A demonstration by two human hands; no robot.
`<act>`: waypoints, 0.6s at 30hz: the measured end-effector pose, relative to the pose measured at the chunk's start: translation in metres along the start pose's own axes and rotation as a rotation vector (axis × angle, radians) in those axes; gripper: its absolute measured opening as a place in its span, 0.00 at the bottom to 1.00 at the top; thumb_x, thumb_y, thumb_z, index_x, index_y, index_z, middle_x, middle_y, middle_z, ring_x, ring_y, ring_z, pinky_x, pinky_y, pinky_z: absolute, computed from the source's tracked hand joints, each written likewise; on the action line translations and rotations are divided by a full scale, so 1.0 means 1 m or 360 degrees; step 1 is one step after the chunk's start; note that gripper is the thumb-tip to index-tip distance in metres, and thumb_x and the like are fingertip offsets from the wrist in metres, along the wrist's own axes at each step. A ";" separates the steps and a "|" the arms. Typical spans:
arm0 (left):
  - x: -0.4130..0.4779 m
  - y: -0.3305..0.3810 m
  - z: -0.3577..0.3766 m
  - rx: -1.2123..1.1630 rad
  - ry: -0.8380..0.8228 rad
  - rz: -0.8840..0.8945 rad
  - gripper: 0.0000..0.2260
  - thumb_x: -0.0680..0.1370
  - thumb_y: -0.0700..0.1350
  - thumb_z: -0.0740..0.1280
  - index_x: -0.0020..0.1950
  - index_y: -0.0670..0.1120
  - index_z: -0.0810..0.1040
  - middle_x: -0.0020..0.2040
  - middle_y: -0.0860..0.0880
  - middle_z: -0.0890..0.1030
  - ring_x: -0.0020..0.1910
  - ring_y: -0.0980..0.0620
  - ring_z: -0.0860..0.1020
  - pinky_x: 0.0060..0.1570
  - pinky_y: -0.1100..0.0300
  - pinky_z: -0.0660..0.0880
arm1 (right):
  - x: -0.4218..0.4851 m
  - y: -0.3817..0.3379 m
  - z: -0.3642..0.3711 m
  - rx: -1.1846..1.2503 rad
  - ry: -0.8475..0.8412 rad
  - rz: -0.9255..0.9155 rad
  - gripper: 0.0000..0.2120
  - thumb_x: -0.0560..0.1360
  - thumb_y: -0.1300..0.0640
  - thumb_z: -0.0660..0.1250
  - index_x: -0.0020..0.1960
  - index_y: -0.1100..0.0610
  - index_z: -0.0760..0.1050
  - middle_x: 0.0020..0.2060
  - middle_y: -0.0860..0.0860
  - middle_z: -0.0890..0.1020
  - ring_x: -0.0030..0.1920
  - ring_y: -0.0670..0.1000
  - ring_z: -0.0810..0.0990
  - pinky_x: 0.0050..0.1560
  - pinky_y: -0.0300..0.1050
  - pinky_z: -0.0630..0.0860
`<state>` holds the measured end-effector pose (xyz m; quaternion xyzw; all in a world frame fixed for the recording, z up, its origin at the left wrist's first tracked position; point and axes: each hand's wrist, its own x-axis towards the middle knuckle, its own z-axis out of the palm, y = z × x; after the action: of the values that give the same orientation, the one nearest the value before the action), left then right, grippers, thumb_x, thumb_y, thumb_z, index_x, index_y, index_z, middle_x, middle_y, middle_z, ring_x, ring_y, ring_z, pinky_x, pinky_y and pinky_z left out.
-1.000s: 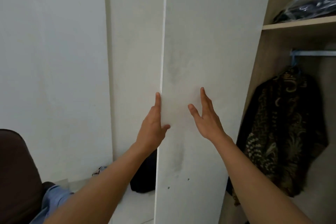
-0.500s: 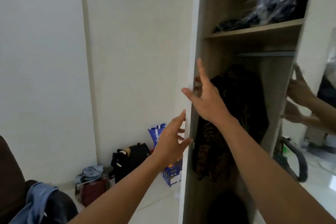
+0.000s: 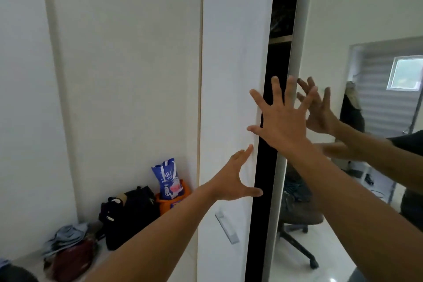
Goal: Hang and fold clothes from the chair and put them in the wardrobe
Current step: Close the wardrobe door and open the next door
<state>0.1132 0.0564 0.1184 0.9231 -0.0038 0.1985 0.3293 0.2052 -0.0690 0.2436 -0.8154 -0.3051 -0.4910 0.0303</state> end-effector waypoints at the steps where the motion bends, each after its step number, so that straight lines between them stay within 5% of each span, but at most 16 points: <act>1: 0.004 -0.001 0.006 0.0013 -0.0028 -0.0014 0.53 0.67 0.65 0.76 0.77 0.69 0.39 0.81 0.60 0.44 0.81 0.53 0.48 0.76 0.43 0.60 | 0.001 0.004 0.003 -0.0006 -0.0025 0.0026 0.47 0.69 0.27 0.64 0.80 0.39 0.48 0.81 0.59 0.45 0.78 0.68 0.39 0.67 0.81 0.40; 9: 0.051 -0.009 0.044 0.0043 -0.0090 0.0011 0.57 0.65 0.63 0.78 0.78 0.67 0.38 0.78 0.63 0.35 0.80 0.47 0.50 0.73 0.50 0.61 | 0.010 0.041 0.055 -0.0252 0.0036 0.0046 0.49 0.72 0.27 0.62 0.81 0.46 0.41 0.78 0.60 0.33 0.77 0.66 0.30 0.67 0.73 0.25; 13: 0.074 -0.012 0.058 0.0103 -0.0152 -0.0004 0.58 0.65 0.65 0.78 0.77 0.67 0.34 0.77 0.62 0.30 0.80 0.45 0.50 0.73 0.48 0.62 | 0.011 0.049 0.075 -0.0089 0.0251 0.0070 0.40 0.73 0.44 0.71 0.80 0.51 0.59 0.81 0.57 0.49 0.79 0.57 0.37 0.70 0.62 0.23; 18: 0.081 -0.015 0.060 0.0123 -0.0165 -0.0030 0.58 0.64 0.66 0.77 0.77 0.67 0.33 0.77 0.61 0.29 0.80 0.43 0.51 0.75 0.46 0.63 | 0.010 0.040 0.070 -0.0195 0.0165 0.0133 0.37 0.75 0.45 0.67 0.80 0.51 0.59 0.81 0.57 0.50 0.80 0.60 0.43 0.67 0.62 0.19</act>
<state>0.2118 0.0417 0.0974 0.9442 -0.0044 0.1471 0.2947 0.2847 -0.0719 0.2257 -0.8012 -0.2383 -0.5487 0.0165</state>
